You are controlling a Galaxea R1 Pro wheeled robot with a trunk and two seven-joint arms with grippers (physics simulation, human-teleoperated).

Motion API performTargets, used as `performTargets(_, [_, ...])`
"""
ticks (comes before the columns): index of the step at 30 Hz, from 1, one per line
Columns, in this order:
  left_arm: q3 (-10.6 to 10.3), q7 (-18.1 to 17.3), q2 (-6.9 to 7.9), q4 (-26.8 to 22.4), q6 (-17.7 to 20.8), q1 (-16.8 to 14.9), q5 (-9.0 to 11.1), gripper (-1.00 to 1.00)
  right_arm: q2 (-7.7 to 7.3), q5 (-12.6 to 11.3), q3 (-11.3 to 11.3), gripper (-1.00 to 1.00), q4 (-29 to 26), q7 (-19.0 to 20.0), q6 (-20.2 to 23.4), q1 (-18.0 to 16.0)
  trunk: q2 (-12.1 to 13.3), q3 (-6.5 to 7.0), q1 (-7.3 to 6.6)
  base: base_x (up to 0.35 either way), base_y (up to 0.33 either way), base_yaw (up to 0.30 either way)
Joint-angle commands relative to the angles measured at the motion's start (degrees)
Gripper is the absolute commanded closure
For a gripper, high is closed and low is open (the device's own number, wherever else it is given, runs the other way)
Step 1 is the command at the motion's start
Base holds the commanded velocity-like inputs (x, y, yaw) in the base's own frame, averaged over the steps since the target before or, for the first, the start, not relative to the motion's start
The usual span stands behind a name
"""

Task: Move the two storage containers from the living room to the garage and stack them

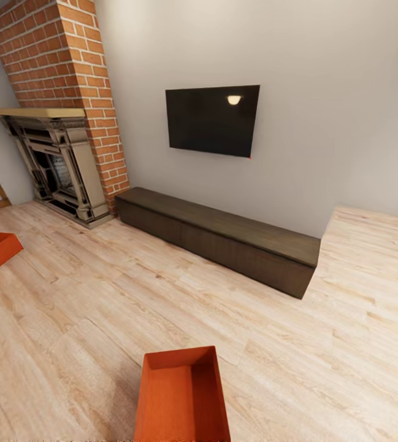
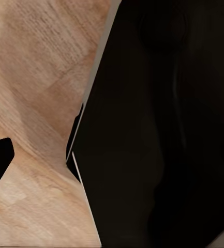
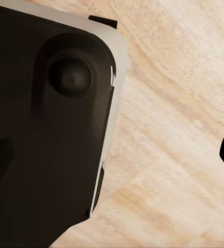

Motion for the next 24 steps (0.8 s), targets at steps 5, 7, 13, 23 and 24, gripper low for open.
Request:
performTargets(5, [0.46, -0.1, 0.09, 0.2, -0.12, 0.0, 0.13, -1.0, -0.03, -0.43, 0.42, -1.0, 0.16, 0.34, -0.4, -0.07, -0.03, -0.44, 0.0, 0.0, 0.0, 0.152])
performTargets(7, [0.47, -0.1, 0.07, 0.23, -0.13, 0.0, 0.13, -1.0, -0.01, -0.47, 0.42, -1.0, 0.16, 0.34, -0.42, -0.07, -0.03, -0.59, 0.0, 0.0, 0.0, 0.2])
performTargets(13, [0.47, -0.1, 0.06, 0.2, -0.13, 0.0, 0.2, -1.0, -0.01, -0.65, 0.36, -1.0, 0.16, 0.34, -0.46, -0.07, -0.03, -0.98, 0.0, 0.0, 0.0, 0.217])
performTargets(23, [0.47, -0.1, 0.06, 0.22, -0.13, 0.0, 0.21, -1.0, -0.03, -0.85, 0.33, -1.0, 0.16, 0.34, -0.49, -0.07, -0.03, -1.63, 0.0, 0.0, 0.0, 0.22])
performTargets(24, [0.47, -0.1, 0.06, 0.2, -0.13, 0.0, 0.21, -1.0, -0.04, -0.87, 0.33, -1.0, 0.16, 0.34, -0.5, -0.07, -0.03, -1.69, 0.0, 0.0, 0.0, 0.22])
